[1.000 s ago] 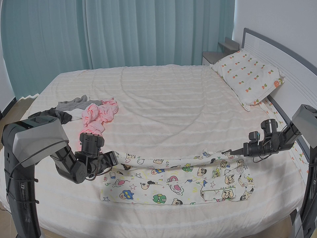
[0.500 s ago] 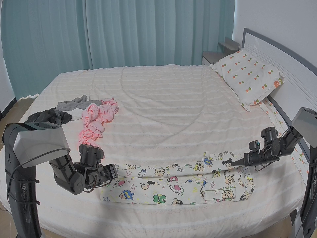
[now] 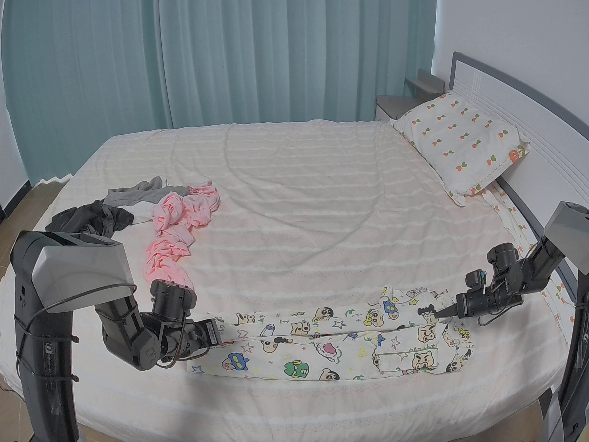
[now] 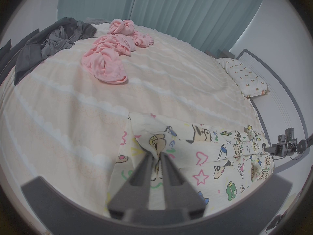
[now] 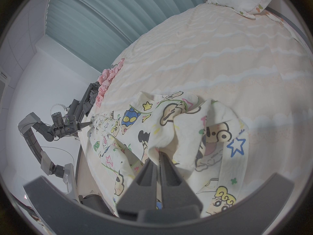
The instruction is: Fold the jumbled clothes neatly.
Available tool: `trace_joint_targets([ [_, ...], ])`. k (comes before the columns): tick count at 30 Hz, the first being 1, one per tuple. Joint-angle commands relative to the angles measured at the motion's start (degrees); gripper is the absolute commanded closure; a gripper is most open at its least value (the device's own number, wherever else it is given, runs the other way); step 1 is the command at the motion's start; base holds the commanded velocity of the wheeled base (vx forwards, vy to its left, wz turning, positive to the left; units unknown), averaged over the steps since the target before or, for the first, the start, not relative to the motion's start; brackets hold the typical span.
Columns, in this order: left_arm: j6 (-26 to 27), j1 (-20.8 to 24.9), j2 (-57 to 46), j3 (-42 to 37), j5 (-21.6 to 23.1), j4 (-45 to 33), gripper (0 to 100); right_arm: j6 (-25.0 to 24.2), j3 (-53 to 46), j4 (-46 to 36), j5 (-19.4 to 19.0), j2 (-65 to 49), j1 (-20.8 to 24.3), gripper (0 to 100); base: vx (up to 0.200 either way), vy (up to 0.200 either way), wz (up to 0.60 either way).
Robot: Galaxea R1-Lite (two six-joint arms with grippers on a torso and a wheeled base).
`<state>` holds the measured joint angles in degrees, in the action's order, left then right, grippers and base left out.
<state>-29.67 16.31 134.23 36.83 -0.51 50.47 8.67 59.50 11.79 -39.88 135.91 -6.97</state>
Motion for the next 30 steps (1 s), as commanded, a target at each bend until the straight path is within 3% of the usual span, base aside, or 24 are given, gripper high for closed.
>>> trace_joint_targets([
  [1, -0.04, 0.04, 0.51, -0.79, -0.1, 0.07, 0, 0.03, -0.53, -0.01, 0.24, -0.21, -0.15, 0, 0.0, 0.0, 0.0],
  [13, -0.65, -1.55, -4.33, -9.23, -0.02, 6.75, 0, 0.03, -2.9, -0.54, 0.24, -7.77, -6.47, 0, 0.0, 0.0, 0.0],
  [19, -3.11, -2.42, -7.67, -12.22, 0.16, 7.28, 0, -0.49, -2.2, -4.14, -0.03, -13.92, -6.39, 0, 0.0, 0.0, 0.0],
  [25, -6.8, -4.71, -11.54, -13.36, 0.86, 9.65, 0, -4.71, -1.76, -4.84, -0.11, -16.21, 0.12, 0, 0.0, 0.0, 0.0],
  [29, -11.81, -7.17, -14.44, -13.62, 3.5, 9.74, 0, -13.59, 1.93, -4.67, 0.15, -13.31, 7.85, 0, 0.0, 0.0, 0.0],
  [30, -11.9, -7.17, -14.52, -13.62, 3.5, 9.74, 0, -13.77, 2.11, -4.67, 0.15, -13.22, 8.12, 0, 0.0, 0.0, 0.0],
])
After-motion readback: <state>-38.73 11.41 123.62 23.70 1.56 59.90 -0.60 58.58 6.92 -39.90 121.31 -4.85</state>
